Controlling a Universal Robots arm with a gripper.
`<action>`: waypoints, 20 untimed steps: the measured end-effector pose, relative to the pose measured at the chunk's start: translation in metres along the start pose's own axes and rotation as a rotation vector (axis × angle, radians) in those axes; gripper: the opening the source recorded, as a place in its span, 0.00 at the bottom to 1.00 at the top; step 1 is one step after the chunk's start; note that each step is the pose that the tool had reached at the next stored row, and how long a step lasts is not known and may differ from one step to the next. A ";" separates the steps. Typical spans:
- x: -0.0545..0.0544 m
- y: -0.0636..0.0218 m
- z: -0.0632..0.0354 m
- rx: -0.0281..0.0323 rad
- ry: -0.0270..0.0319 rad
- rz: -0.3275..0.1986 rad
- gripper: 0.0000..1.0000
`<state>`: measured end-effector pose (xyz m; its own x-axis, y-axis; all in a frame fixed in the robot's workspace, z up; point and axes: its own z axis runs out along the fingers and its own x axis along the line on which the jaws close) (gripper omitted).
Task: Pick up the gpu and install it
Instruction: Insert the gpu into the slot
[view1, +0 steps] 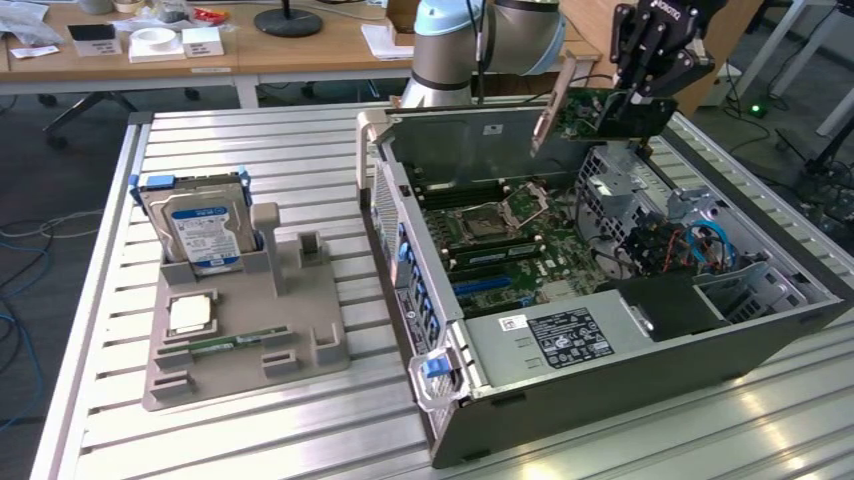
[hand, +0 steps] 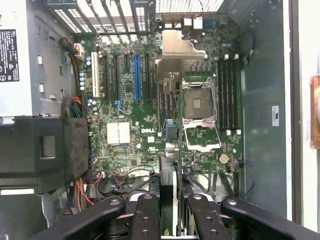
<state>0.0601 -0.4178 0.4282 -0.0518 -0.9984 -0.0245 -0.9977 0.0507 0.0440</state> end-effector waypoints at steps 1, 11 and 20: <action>0.000 0.0000 0.0006 0.0000 0.0001 -0.004 0.26; 0.000 0.0002 0.0033 0.0011 0.0013 -0.034 0.26; 0.000 0.0012 0.0075 0.0026 0.0032 -0.072 0.26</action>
<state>0.0586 -0.4178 0.4208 0.0198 -0.9995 -0.0243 -0.9990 -0.0208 0.0396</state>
